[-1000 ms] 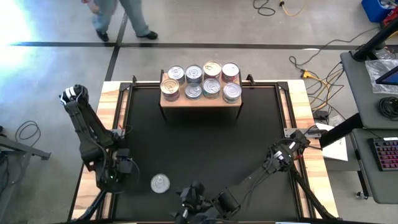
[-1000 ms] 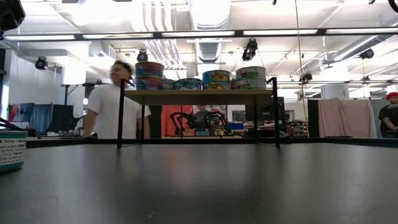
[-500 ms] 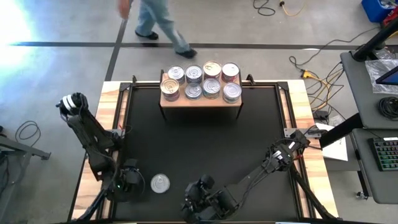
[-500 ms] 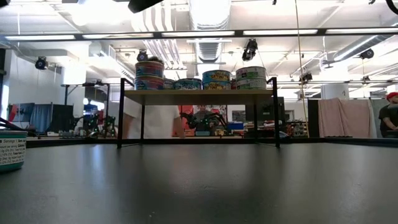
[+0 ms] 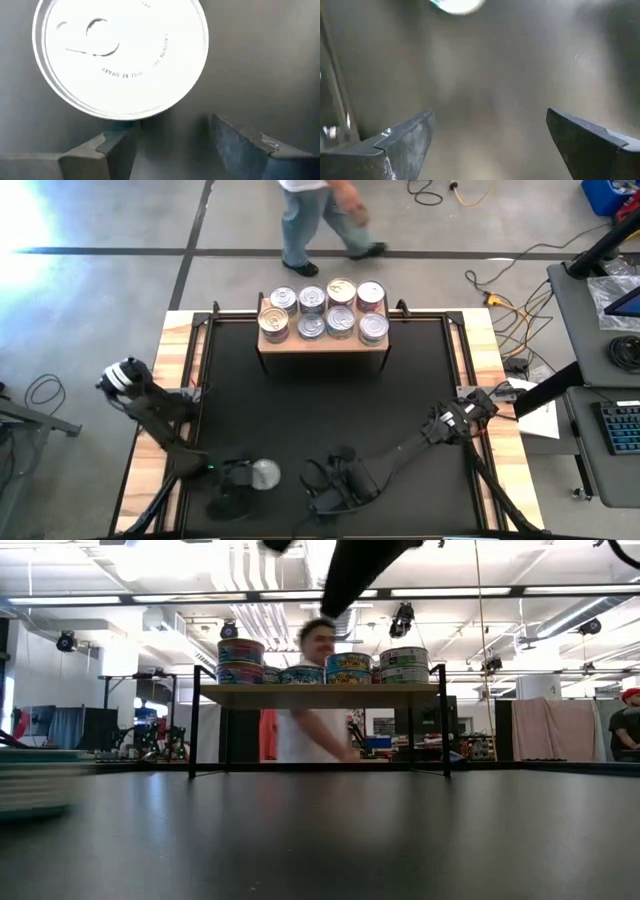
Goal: Stack canned seafood by type on shelf
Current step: Stack the green-blue tuna can on top of the other green-blue tuna can on the shelf
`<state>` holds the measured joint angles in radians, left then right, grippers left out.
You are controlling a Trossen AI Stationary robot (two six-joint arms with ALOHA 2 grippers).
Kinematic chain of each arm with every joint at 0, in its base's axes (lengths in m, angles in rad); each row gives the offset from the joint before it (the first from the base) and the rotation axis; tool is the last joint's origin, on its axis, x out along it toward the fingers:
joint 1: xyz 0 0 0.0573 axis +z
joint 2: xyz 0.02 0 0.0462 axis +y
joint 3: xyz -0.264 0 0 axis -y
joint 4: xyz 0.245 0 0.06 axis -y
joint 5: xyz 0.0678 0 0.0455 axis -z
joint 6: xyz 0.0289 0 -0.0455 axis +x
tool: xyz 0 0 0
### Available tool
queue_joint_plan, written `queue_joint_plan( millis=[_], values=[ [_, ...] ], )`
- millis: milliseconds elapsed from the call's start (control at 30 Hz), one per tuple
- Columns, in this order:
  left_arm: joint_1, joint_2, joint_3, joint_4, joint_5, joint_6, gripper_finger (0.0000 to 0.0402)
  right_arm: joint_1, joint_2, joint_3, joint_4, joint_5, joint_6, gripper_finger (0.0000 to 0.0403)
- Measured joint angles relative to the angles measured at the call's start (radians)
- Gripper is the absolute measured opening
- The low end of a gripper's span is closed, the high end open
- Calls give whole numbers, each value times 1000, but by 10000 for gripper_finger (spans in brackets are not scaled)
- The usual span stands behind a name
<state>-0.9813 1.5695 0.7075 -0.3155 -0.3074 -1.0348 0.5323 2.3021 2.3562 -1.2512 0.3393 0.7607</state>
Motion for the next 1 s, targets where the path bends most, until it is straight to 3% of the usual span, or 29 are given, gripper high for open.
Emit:
queue_joint_plan(
  millis=[267, 467, 667, 1000],
  values=[
    [320, 137, 196, 117, -80, 238, 225, 66, -14, 0, -24, -6, 68, 376],
    [378, 207, 319, 129, -12, 383, 211, 134, -41, 0, -126, 132, 340, 376],
    [391, 148, 282, 116, 31, 484, 196, 203, -7, -36, -208, 185, 728, 376],
    [494, 64, 134, 217, 57, 551, 177, 187, 10, -244, -41, 188, 993, 376]
  ],
)
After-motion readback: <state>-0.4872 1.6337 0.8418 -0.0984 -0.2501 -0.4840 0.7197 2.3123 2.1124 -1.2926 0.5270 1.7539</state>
